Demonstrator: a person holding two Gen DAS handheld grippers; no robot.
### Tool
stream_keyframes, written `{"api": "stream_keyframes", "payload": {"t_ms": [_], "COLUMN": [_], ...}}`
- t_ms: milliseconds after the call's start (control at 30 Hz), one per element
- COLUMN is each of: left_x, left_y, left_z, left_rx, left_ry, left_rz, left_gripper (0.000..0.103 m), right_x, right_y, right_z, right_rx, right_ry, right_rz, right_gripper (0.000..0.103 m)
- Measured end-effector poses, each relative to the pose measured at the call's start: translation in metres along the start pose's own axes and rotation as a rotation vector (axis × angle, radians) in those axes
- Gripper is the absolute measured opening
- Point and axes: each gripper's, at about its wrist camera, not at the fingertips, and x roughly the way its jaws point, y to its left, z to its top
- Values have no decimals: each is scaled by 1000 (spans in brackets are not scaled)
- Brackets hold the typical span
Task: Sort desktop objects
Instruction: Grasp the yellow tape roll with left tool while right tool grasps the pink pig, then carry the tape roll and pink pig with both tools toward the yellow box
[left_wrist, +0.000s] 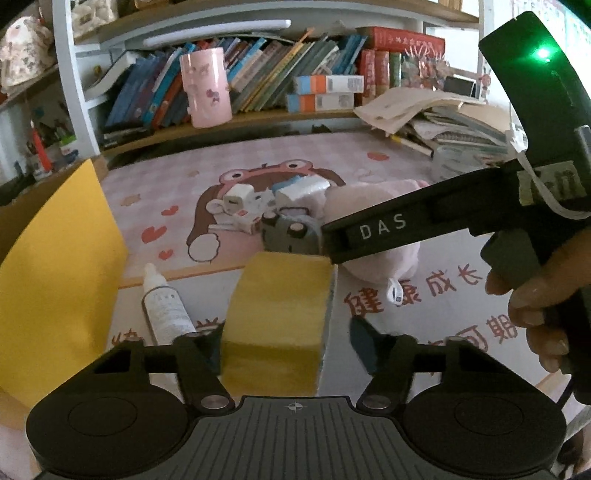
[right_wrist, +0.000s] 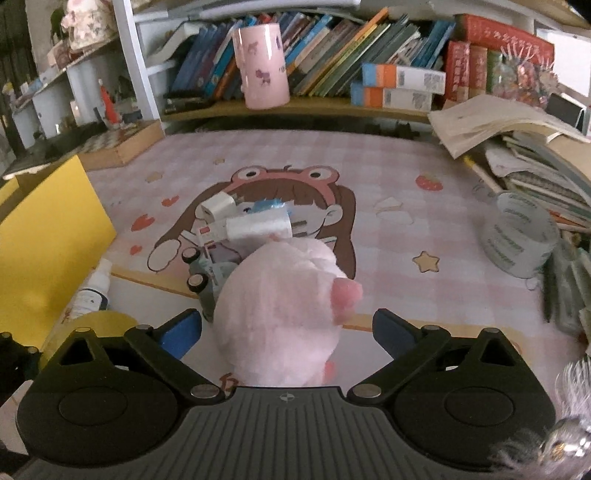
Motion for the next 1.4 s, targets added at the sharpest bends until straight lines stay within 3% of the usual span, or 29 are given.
{"api": "stream_keyframes", "payload": {"t_ms": [33, 133, 333, 500, 800, 1200, 1400], "left_x": [1, -2, -15, -26, -53, -121, -148], "left_y": [2, 7, 6, -2, -2, 22, 38], "left_z": [-1, -3, -4, -5, -14, -30, -48], "left_rx": [-13, -66, -98, -57, -88, -209, -219], "left_ry": [11, 26, 0, -22, -59, -147, -157], "left_rz": [-4, -11, 1, 4, -40, -76, -77], "left_gripper": [40, 41, 40, 40, 40, 40, 40], "right_x": [1, -2, -21, -37, -68, -123, -149], "right_y": [0, 0, -5, -10, -11, 24, 54], "right_z": [-1, -3, -15, -24, -45, -64, -82], "right_rx": [-4, -17, 19, 69, 185, 171, 144], "right_ry": [9, 7, -11, -22, -26, -93, -122], "right_rz": [6, 15, -11, -36, -60, -52, -54], "right_gripper": [63, 59, 57, 57, 57, 58, 58]}}
